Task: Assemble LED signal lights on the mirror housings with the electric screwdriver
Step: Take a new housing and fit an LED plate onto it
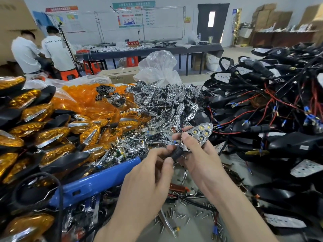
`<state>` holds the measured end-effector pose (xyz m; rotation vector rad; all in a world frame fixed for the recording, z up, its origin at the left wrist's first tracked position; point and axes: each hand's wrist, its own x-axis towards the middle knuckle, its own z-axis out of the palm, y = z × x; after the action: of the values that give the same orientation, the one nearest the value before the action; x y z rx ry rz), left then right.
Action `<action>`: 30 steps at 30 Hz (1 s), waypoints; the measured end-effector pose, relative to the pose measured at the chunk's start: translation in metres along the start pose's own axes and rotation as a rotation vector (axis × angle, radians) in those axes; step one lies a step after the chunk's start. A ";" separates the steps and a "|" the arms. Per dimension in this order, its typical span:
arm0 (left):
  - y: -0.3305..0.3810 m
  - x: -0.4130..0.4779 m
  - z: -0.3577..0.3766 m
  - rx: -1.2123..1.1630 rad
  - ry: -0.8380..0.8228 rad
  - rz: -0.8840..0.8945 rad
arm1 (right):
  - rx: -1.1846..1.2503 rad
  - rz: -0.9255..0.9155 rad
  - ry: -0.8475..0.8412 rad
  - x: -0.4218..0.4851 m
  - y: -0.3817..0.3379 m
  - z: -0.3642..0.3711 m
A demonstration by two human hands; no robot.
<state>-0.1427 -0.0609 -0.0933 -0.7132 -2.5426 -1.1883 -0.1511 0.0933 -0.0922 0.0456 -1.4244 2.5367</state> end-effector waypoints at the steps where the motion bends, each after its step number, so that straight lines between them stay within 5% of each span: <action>1: 0.001 0.001 0.000 -0.057 -0.006 -0.025 | 0.011 0.002 -0.002 0.001 0.001 0.000; 10: 0.008 0.016 -0.005 -0.468 -0.142 -0.125 | -0.008 0.138 -0.072 -0.006 0.007 0.009; 30: 0.006 0.019 0.004 -0.668 -0.158 -0.234 | -0.034 0.188 -0.060 -0.013 0.008 0.015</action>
<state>-0.1557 -0.0483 -0.0839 -0.6627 -2.3807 -2.1871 -0.1416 0.0743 -0.0934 -0.0187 -1.5621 2.6799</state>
